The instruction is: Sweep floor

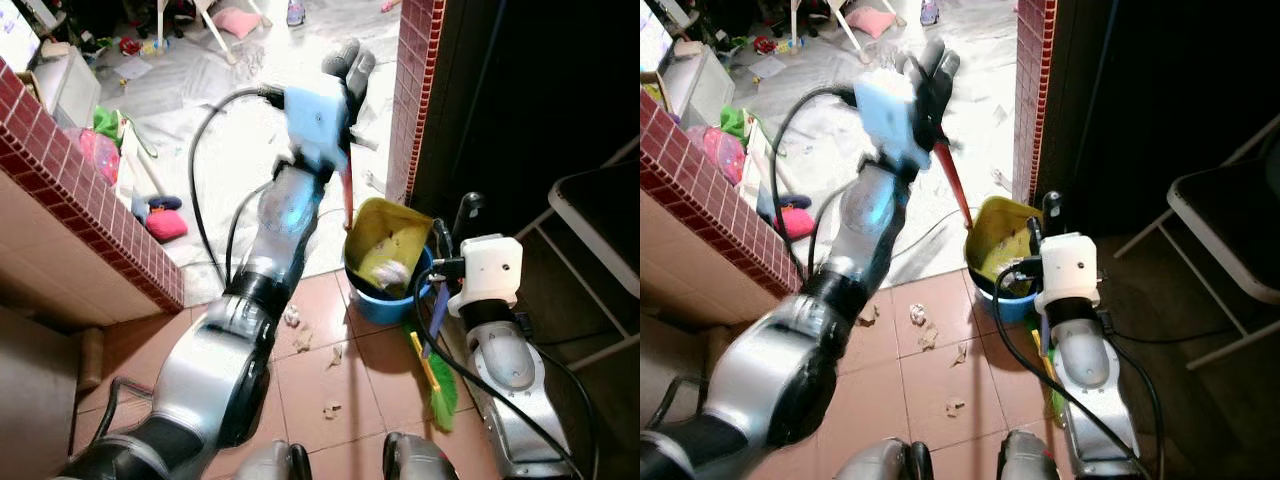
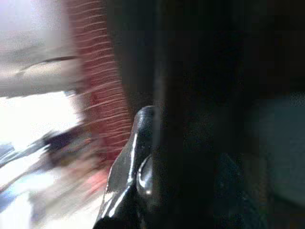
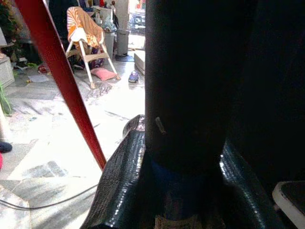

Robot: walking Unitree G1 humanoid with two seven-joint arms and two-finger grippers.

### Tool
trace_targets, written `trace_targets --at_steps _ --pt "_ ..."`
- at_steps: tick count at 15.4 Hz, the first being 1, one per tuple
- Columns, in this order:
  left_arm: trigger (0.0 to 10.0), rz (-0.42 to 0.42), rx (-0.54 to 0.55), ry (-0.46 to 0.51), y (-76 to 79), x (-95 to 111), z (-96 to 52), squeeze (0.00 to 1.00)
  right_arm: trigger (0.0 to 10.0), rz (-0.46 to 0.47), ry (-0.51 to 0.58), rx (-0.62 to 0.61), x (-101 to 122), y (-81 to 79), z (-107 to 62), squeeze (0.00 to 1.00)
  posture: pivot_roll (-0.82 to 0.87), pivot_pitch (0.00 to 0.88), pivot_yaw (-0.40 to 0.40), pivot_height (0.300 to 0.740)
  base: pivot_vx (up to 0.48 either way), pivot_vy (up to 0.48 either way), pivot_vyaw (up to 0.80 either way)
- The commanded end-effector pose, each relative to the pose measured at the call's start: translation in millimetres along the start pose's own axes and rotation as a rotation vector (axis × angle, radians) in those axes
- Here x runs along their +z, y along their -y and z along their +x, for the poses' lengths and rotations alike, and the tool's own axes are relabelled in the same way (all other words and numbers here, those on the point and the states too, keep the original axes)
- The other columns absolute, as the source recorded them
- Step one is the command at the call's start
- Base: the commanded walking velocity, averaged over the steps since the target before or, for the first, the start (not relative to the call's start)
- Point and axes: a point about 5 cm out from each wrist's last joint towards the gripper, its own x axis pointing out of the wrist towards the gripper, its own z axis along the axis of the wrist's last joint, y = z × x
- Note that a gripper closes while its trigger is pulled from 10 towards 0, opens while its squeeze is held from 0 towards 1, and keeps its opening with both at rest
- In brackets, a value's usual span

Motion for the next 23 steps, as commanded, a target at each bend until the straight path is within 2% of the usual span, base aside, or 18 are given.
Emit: trace_targets --at_steps 1,4,5,9,15,18,20,21,22,23 --pt "10.0 0.056 -0.283 0.038 30.4 3 -2.2 0.00 10.0 -0.008 0.037 0.000 7 -0.4 6.7 0.00 -0.14 0.108 0.146 0.740 0.000 0.000 0.00" --pt "10.0 0.168 -0.469 0.045 43.3 0 -14.9 0.00 10.0 -0.009 0.040 0.000 8 0.5 9.0 0.00 -0.14 0.103 0.139 0.740 0.000 0.000 0.00" --pt "10.0 0.170 -0.472 0.032 42.1 -1 -16.2 0.00 10.0 -0.010 0.041 0.001 8 0.6 9.1 0.00 -0.13 0.103 0.139 0.740 0.000 0.000 0.00" --pt "10.0 0.177 -0.402 0.054 22.8 10 -8.2 0.00 10.0 -0.014 0.049 0.002 8 2.2 13.1 0.00 -0.14 0.092 0.122 0.740 0.000 0.000 0.00" --pt "10.0 0.192 -0.250 0.102 -12.9 39 10.9 0.00 10.0 -0.024 0.054 0.011 7 4.0 19.8 0.00 -0.12 0.073 0.100 0.740 0.000 0.000 0.00" --pt "10.0 0.244 -0.051 0.187 -47.0 68 20.8 0.00 10.0 -0.024 0.063 0.024 7 3.0 24.7 0.00 -0.11 0.059 0.083 0.740 0.000 0.000 0.00" --pt "10.0 0.248 0.052 0.201 -64.0 76 21.6 0.00 10.0 -0.024 0.065 0.031 7 2.1 27.0 0.00 -0.10 0.053 0.072 0.740 0.000 0.000 0.00" --pt "10.0 0.250 0.170 0.221 -82.1 85 19.1 0.00 10.0 -0.020 0.068 0.042 7 -0.7 29.5 0.00 -0.09 0.050 0.062 0.740 0.000 0.000 0.00" --pt "10.0 0.242 0.227 0.230 -90.3 89 17.8 0.00 10.0 -0.017 0.071 0.048 7 -1.9 30.7 0.00 -0.09 0.048 0.058 0.740 0.000 0.000 0.00" --pt "10.0 0.197 0.338 0.243 -106.0 96 14.8 0.00 10.0 -0.013 0.073 0.058 7 -4.5 32.7 0.00 -0.08 0.046 0.050 0.740 0.000 0.000 0.00"
